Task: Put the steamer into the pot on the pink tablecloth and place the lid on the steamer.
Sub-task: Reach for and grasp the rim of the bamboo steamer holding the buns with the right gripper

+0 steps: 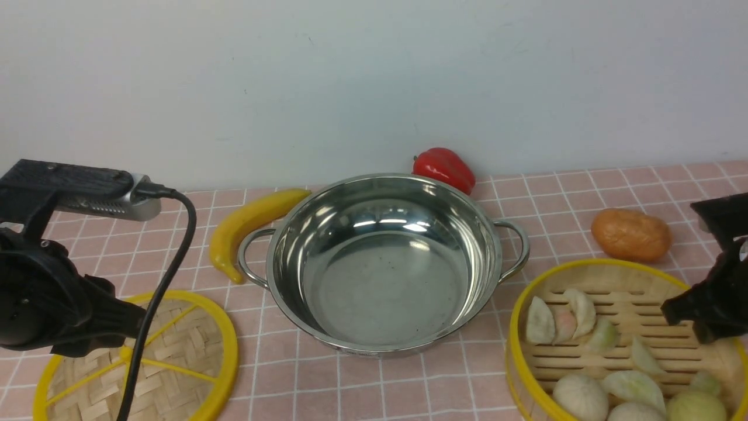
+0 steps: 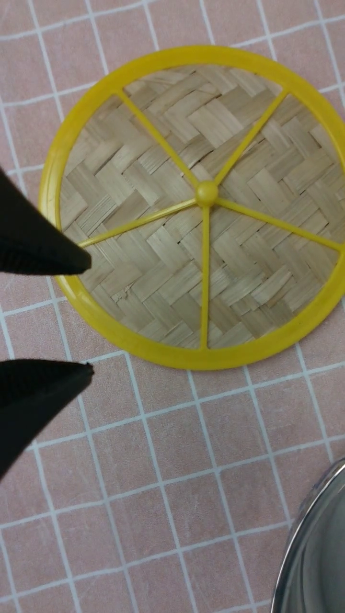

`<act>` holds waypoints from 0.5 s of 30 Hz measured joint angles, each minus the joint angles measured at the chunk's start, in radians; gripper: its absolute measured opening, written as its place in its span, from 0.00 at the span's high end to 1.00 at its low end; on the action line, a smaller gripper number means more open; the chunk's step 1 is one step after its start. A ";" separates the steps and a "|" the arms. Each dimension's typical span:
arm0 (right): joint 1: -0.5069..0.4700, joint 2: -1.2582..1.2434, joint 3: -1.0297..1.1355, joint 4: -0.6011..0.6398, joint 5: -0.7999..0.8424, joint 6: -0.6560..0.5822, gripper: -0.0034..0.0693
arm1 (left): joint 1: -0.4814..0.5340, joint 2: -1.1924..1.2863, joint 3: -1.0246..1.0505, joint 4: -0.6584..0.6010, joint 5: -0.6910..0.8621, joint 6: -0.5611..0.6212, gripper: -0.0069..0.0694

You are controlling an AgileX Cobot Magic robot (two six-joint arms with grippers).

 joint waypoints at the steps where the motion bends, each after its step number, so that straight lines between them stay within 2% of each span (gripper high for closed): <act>1: 0.000 0.002 0.000 -0.001 0.002 0.005 0.69 | 0.000 0.000 0.000 0.000 0.000 0.000 0.59; 3: 0.000 0.009 -0.002 -0.016 0.009 0.029 0.82 | 0.000 0.000 0.000 0.001 0.000 0.000 0.59; 5: 0.001 0.009 -0.003 -0.028 0.039 0.033 0.87 | 0.000 0.000 0.000 0.001 0.000 0.000 0.59; 10: 0.001 0.009 -0.005 -0.025 0.126 0.057 0.87 | 0.000 0.000 0.000 0.002 0.000 0.000 0.59; 15: 0.001 -0.036 0.058 -0.019 0.134 0.072 0.87 | 0.000 0.000 0.000 0.003 0.000 0.000 0.59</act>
